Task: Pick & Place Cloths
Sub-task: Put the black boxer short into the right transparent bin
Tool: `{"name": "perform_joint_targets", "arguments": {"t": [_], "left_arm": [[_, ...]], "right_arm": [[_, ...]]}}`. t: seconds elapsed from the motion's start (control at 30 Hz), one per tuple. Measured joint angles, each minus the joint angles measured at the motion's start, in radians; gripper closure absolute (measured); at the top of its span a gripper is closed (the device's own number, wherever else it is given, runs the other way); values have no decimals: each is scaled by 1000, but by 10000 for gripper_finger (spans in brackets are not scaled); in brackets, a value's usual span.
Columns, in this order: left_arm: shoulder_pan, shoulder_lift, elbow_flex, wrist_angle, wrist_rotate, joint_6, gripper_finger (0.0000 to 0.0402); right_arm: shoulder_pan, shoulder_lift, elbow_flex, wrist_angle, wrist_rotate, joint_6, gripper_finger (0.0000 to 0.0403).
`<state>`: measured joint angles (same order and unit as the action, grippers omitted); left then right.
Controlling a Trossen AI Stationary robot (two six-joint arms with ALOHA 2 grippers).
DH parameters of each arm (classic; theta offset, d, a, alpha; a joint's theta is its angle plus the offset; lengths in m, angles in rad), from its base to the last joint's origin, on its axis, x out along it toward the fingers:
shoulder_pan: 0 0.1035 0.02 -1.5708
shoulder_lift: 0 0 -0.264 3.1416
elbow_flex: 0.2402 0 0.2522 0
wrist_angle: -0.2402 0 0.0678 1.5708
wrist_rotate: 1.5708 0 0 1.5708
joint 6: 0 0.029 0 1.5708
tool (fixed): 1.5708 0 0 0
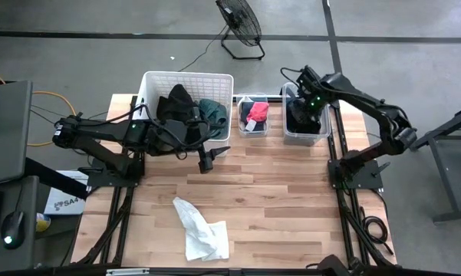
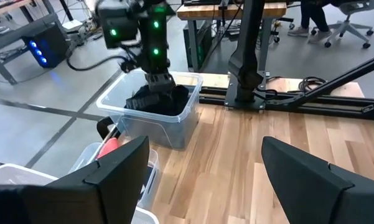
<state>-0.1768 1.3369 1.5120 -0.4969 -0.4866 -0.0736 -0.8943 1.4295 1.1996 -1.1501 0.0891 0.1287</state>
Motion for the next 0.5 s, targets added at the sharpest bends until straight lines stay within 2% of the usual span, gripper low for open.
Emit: {"name": "perform_joint_targets", "arguments": {"t": [0.13,0.37,0.5], "left_arm": [[0,0,0,-7,0,-27,96],[0,0,0,-40,-2,-60,96],[0,0,0,-69,-2,-89,96]], "right_arm": [[-21,0,-87,69,31,32,398],[-29,-39,-92,71,-14,3,395],[-29,-103,-92,82,-21,-21,375]]}}
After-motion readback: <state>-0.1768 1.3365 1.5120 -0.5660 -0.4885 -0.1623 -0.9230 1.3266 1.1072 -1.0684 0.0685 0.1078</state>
